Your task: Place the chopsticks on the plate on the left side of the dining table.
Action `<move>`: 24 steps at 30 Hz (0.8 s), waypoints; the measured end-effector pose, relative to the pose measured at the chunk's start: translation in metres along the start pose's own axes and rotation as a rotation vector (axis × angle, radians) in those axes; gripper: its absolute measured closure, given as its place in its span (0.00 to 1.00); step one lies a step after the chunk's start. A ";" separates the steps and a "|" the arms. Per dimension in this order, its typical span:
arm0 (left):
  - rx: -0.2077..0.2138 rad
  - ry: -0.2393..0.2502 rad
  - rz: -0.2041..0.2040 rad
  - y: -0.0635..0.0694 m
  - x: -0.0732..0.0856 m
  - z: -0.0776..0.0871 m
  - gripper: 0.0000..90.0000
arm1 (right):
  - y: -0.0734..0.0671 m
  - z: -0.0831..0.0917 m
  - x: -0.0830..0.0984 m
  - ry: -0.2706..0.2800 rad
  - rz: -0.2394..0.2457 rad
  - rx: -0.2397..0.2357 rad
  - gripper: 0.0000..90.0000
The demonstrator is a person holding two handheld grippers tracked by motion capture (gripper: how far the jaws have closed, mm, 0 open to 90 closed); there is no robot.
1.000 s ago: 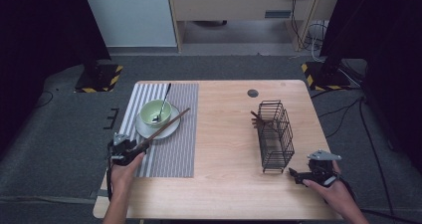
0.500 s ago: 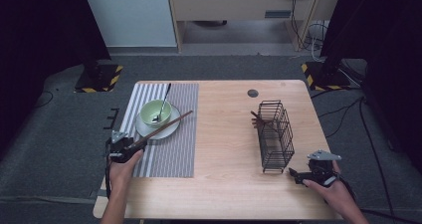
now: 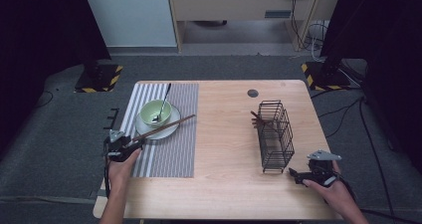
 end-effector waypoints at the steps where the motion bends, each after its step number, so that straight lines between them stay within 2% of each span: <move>1: -0.002 -0.001 -0.002 0.000 0.000 0.000 0.41 | 0.000 0.000 0.000 0.000 0.000 0.000 0.00; 6: -0.013 -0.007 -0.014 -0.001 0.000 0.002 0.42 | 0.000 0.000 0.000 0.000 0.000 0.000 0.00; 14: -0.019 -0.032 -0.055 0.000 -0.004 0.005 0.41 | 0.000 0.000 0.000 0.000 0.000 0.000 0.00; 17: -0.027 -0.041 -0.048 -0.002 -0.003 0.004 0.41 | 0.000 0.000 0.000 0.000 0.000 0.000 0.00; 24: -0.035 -0.026 -0.045 -0.005 -0.005 0.001 0.43 | 0.000 0.000 0.000 0.000 0.001 0.000 0.00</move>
Point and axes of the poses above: each handheld gripper's, and its own axes: z roughly backward along the jaws, x roughly out of its underside, y roughly to its right, the point moved 1 cm from there along -z, roughly forward along the jaws, and after that the axes turned 5 degrees about -y, right-handed, at the moved point
